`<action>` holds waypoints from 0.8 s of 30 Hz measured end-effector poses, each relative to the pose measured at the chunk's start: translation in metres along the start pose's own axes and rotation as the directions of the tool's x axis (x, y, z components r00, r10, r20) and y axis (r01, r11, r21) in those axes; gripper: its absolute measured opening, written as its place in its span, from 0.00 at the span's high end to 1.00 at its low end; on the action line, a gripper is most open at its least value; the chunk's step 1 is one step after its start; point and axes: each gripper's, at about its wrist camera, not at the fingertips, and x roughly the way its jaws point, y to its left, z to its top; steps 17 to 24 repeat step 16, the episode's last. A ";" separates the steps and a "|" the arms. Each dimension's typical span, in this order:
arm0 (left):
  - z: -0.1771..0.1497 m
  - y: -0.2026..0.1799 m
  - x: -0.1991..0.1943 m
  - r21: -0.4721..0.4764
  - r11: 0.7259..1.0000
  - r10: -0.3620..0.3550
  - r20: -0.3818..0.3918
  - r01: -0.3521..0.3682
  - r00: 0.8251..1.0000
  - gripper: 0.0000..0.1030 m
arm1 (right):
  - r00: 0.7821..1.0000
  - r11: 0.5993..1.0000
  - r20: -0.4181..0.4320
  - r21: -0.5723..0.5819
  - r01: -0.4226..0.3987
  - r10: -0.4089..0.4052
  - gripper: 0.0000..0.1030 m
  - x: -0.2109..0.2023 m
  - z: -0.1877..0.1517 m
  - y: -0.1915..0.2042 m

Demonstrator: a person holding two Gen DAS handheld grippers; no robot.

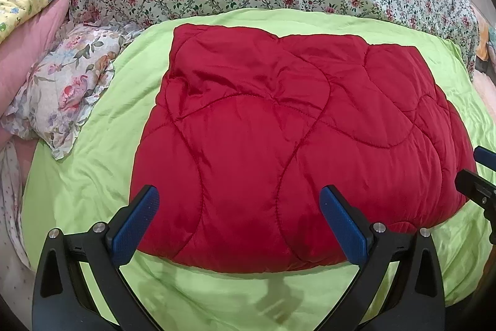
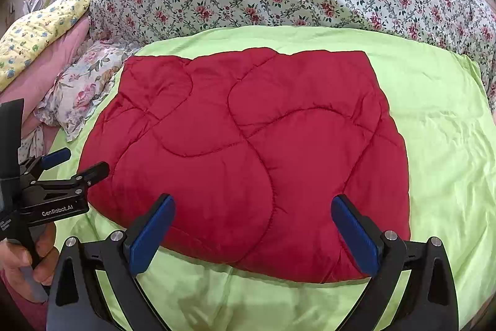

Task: Fold large clothes

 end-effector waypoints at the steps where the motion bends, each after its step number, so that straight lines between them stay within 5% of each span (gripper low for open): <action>1: 0.000 0.000 0.000 -0.002 1.000 -0.001 -0.002 0.001 1.000 0.00 | 1.000 1.000 0.000 0.002 0.000 0.000 0.02 0.000 0.000 0.000; 24: 0.001 -0.003 -0.003 -0.013 0.998 -0.066 0.006 0.066 0.998 0.00 | 1.000 1.000 -0.007 0.020 -0.010 0.011 0.02 0.005 -0.002 -0.004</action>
